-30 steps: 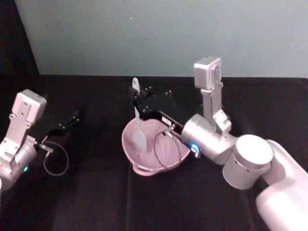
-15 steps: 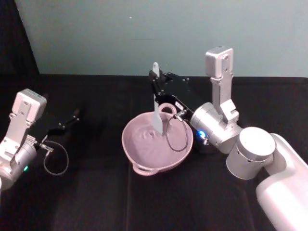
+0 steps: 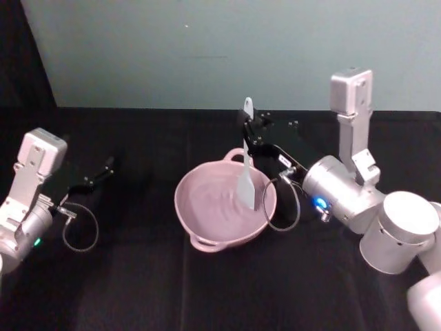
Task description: Use the one hand to pick up the spoon and stir the clear water in the bowl.
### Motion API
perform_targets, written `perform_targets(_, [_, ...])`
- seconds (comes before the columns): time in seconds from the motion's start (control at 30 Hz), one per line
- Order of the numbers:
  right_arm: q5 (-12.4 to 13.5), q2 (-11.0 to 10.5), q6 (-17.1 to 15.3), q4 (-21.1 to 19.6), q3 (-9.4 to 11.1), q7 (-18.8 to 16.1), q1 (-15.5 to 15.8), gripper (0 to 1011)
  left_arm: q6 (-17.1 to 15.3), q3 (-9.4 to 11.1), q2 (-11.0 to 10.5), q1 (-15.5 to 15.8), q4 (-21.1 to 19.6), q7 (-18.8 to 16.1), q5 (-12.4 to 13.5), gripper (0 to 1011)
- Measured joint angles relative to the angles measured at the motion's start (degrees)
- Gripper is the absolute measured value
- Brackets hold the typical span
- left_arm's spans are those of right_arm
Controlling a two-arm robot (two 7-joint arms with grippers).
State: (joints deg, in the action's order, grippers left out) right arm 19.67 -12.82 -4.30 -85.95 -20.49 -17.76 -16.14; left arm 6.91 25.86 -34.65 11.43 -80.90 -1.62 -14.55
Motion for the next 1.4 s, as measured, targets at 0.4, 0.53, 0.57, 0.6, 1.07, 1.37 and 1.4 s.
perform_targets(0.4, [6.61, -2.57, -2.85, -7.85, 2.36, -0.47, 4.58, 113, 0.00, 0.00, 0.00, 0.00, 0.00, 0.00, 0.00, 1011])
perform_targets(0.53, [8.59, -2.81, -3.01, -9.45, 3.58, 0.36, 5.08, 114, 0.00, 0.00, 0.00, 0.00, 0.00, 0.00, 0.00, 1011])
perform_targets(0.57, [8.91, -2.85, -3.02, -9.74, 3.82, 0.51, 5.15, 114, 0.00, 0.00, 0.00, 0.00, 0.00, 0.00, 0.00, 1011])
perform_targets(0.6, [9.28, -2.91, -3.03, -10.05, 4.07, 0.66, 5.22, 113, 0.00, 0.00, 0.00, 0.00, 0.00, 0.00, 0.00, 1011])
perform_targets(1.07, [19.00, -3.41, -6.23, -16.35, 11.83, 6.02, 6.85, 113, 0.00, 0.00, 0.00, 0.00, 0.00, 0.00, 0.00, 1011])
perform_targets(1.37, [23.45, -2.63, -5.64, -13.07, 15.16, 8.69, 6.03, 113, 0.00, 0.00, 0.00, 0.00, 0.00, 0.00, 0.00, 1011])
perform_targets(1.4, [23.85, -2.57, -5.60, -12.57, 15.29, 8.75, 5.83, 113, 0.00, 0.00, 0.00, 0.00, 0.00, 0.00, 0.00, 1011])
